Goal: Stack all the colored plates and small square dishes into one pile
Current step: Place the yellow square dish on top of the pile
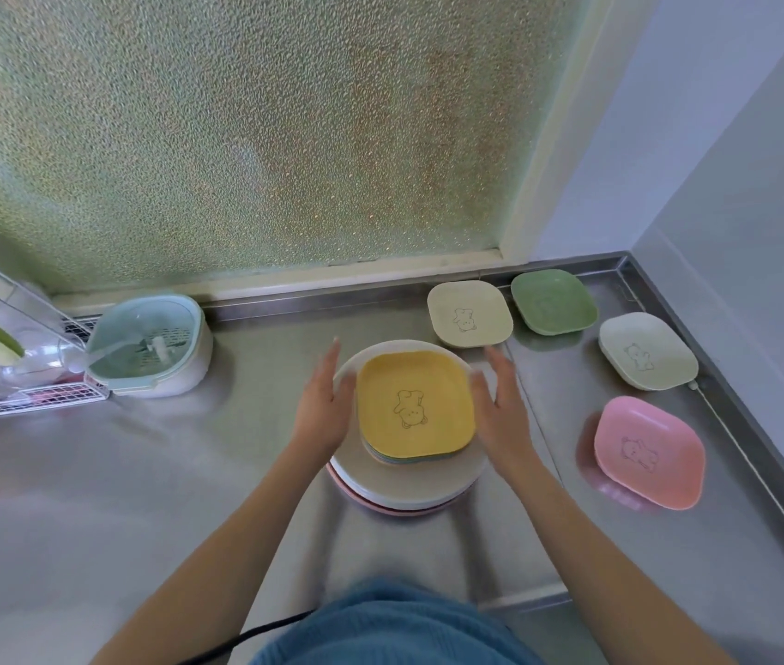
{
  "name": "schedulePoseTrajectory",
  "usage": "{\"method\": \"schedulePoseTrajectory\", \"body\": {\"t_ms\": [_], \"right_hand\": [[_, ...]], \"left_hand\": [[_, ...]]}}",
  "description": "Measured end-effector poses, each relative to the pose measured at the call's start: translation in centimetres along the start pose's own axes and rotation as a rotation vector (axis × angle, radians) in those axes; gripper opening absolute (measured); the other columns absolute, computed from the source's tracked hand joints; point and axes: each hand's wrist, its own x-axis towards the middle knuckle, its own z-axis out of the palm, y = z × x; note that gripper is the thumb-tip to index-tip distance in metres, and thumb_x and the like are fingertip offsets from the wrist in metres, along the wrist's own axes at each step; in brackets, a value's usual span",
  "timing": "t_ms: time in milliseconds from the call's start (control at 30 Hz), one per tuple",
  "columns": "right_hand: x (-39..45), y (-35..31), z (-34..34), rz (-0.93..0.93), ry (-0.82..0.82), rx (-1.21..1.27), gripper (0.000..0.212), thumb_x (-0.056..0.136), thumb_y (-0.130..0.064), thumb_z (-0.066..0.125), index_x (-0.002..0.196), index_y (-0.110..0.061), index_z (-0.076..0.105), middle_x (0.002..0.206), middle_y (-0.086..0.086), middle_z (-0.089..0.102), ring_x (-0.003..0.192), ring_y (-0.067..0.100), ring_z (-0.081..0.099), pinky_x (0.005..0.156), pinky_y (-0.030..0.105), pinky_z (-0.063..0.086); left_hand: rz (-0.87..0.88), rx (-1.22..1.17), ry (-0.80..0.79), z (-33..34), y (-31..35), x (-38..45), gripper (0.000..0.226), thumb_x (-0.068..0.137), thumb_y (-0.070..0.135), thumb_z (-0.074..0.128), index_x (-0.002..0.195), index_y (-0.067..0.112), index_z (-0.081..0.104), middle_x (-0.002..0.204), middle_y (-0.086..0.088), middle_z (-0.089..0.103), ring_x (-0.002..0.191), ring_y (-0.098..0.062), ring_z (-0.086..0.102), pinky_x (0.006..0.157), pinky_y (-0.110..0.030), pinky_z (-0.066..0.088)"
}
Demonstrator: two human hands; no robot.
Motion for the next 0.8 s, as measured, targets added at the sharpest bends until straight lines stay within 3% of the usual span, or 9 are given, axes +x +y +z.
{"method": "schedulePoseTrajectory", "body": {"t_ms": [67, 167, 233, 300, 400, 533, 600, 733, 800], "right_hand": [[1.1, 0.9, -0.8, 0.175, 0.003, 0.099, 0.038, 0.098, -0.036, 0.036, 0.135, -0.028, 0.040, 0.133, -0.013, 0.044, 0.123, 0.011, 0.040, 0.105, 0.032, 0.029], [2.0, 2.3, -0.3, 0.290, -0.130, 0.133, 0.027, 0.090, -0.049, 0.029, 0.091, -0.037, 0.053, 0.096, -0.017, 0.048, 0.094, 0.010, 0.047, 0.085, 0.031, 0.038], [1.6, 2.8, 0.5, 0.283, -0.150, 0.126, 0.037, 0.096, -0.043, 0.028, 0.120, -0.030, 0.053, 0.114, -0.013, 0.050, 0.111, 0.012, 0.047, 0.097, 0.034, 0.037], [1.4, 3.0, 0.6, 0.293, -0.099, 0.133, 0.044, 0.100, -0.038, 0.027, 0.142, -0.026, 0.035, 0.131, -0.012, 0.042, 0.127, 0.013, 0.040, 0.104, 0.031, 0.030], [1.8, 3.2, -0.2, 0.306, -0.055, 0.134, 0.045, 0.100, -0.036, 0.027, 0.144, -0.026, 0.033, 0.145, -0.008, 0.039, 0.132, 0.015, 0.038, 0.110, 0.034, 0.029], [3.2, 3.8, -2.0, 0.318, -0.011, 0.125, 0.043, 0.100, -0.034, 0.027, 0.140, -0.025, 0.040, 0.141, -0.007, 0.043, 0.127, 0.011, 0.040, 0.103, 0.028, 0.029], [4.6, 4.1, -2.9, 0.323, 0.007, 0.133, 0.045, 0.096, -0.039, 0.029, 0.135, -0.025, 0.045, 0.138, -0.004, 0.047, 0.124, 0.014, 0.044, 0.105, 0.032, 0.032], [9.5, 4.1, -3.8, 0.308, 0.117, 0.112, 0.036, 0.094, -0.030, 0.039, 0.128, -0.022, 0.050, 0.122, 0.004, 0.057, 0.113, 0.025, 0.055, 0.102, 0.046, 0.042], [12.4, 4.0, -3.7, 0.331, 0.093, 0.060, 0.035, 0.094, -0.026, 0.042, 0.128, -0.022, 0.049, 0.116, 0.002, 0.055, 0.110, 0.027, 0.056, 0.100, 0.047, 0.044]], "left_hand": [[-0.175, -0.208, -0.007, -0.7, -1.4, 0.0, 0.050, 0.101, 0.028, 0.035, 0.149, 0.021, 0.024, 0.154, 0.001, 0.028, 0.137, -0.011, 0.030, 0.109, -0.024, 0.022], [-0.311, -0.347, -0.175, -0.4, -3.3, -0.3, 0.056, 0.097, 0.051, 0.025, 0.147, 0.026, 0.027, 0.151, 0.005, 0.033, 0.136, -0.015, 0.035, 0.112, -0.033, 0.028], [-0.307, -0.411, -0.184, 0.3, -3.4, -0.7, 0.046, 0.100, 0.044, 0.021, 0.142, 0.030, 0.033, 0.137, 0.004, 0.047, 0.122, -0.016, 0.047, 0.095, -0.031, 0.041], [-0.328, -0.469, -0.172, 0.9, -2.9, -0.7, 0.041, 0.102, 0.040, 0.020, 0.139, 0.034, 0.036, 0.130, 0.003, 0.052, 0.115, -0.018, 0.052, 0.083, -0.031, 0.046], [-0.329, -0.480, -0.192, 1.7, -2.3, -0.5, 0.042, 0.102, 0.040, 0.020, 0.141, 0.034, 0.033, 0.131, 0.003, 0.053, 0.107, -0.011, 0.055, 0.075, -0.026, 0.047], [-0.288, -0.465, -0.251, 3.4, -1.5, -0.3, 0.041, 0.103, 0.035, 0.019, 0.141, 0.033, 0.034, 0.132, 0.007, 0.051, 0.106, -0.001, 0.053, 0.073, -0.017, 0.044], [-0.255, -0.450, -0.248, 3.9, -1.0, 0.1, 0.040, 0.103, 0.032, 0.021, 0.139, 0.030, 0.038, 0.132, 0.009, 0.051, 0.105, 0.006, 0.051, 0.073, -0.011, 0.043], [-0.264, -0.369, -0.236, 3.8, -0.8, 1.6, 0.038, 0.102, 0.027, 0.031, 0.139, 0.026, 0.040, 0.135, 0.010, 0.048, 0.117, -0.009, 0.049, 0.089, -0.020, 0.040], [-0.214, -0.288, -0.251, 3.5, -0.8, 2.0, 0.036, 0.101, 0.021, 0.034, 0.136, 0.027, 0.043, 0.127, 0.014, 0.051, 0.114, -0.004, 0.050, 0.090, -0.015, 0.039]]}}
